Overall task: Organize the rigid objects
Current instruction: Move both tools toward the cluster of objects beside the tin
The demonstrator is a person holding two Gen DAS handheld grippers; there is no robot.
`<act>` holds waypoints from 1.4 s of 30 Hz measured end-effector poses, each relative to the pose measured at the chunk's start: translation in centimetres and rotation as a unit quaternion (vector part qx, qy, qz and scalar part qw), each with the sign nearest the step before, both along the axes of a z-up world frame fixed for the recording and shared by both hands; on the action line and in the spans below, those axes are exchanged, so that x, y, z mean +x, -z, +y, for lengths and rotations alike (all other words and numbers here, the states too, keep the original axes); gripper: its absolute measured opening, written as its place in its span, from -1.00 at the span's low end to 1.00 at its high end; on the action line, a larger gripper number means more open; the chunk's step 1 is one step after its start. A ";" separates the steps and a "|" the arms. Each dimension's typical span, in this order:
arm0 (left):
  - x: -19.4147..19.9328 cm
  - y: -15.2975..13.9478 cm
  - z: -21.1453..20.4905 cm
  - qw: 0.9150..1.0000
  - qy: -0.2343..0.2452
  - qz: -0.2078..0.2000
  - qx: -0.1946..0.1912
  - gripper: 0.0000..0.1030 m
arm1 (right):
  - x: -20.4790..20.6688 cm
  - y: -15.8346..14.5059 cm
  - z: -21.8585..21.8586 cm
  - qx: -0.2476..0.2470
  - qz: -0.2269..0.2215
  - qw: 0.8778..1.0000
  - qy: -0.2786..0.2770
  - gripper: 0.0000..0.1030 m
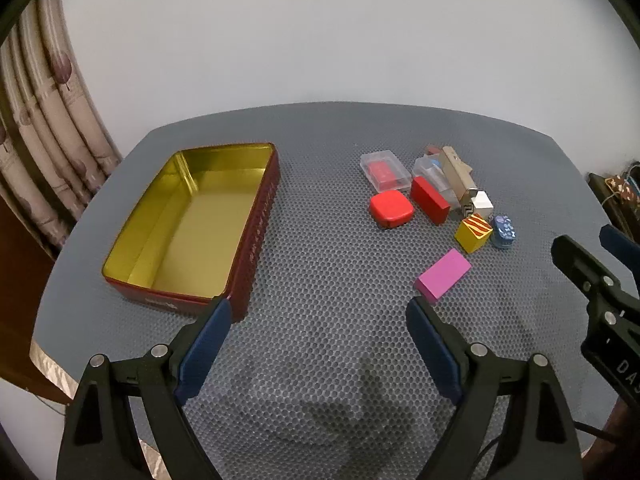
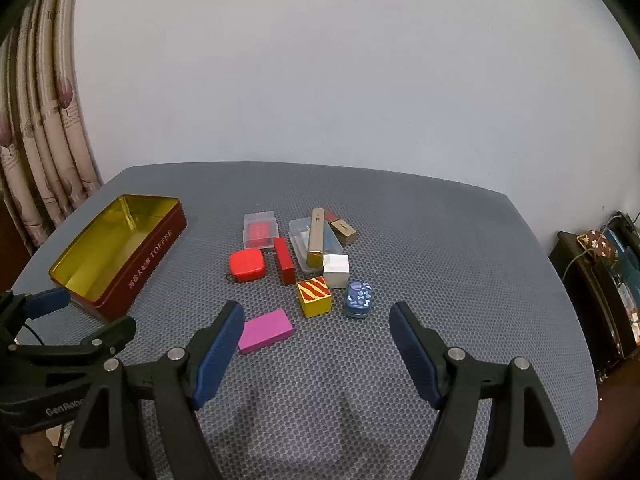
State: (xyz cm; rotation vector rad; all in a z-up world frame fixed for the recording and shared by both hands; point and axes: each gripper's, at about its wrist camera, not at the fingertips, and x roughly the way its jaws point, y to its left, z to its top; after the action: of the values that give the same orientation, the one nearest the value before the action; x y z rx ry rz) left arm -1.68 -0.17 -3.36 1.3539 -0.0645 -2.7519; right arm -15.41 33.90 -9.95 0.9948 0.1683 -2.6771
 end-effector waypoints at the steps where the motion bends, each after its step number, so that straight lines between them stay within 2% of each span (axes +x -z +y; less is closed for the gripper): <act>1: 0.0 0.0 0.0 1.000 -0.001 -0.001 0.000 0.69 | 0.0 0.0 0.0 -0.001 -0.001 1.000 0.001 0.50; 13: -0.8 1.2 -0.6 1.000 -0.016 -0.026 0.008 0.69 | -0.7 0.6 0.1 0.005 -0.007 1.000 0.002 0.50; 29: -1.7 2.5 -0.7 0.999 -0.017 -0.038 0.006 0.69 | -2.1 2.4 0.6 0.010 -0.029 1.000 0.006 0.50; 42: -2.8 4.3 -0.3 0.998 -0.008 -0.056 0.011 0.69 | -4.7 5.6 1.5 0.022 -0.056 0.998 0.013 0.50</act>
State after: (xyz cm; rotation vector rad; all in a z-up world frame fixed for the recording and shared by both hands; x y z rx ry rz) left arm -4.46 -0.46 -7.65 1.5054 -0.0299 -2.6694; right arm -20.07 35.37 -15.52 1.1653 0.1925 -2.6417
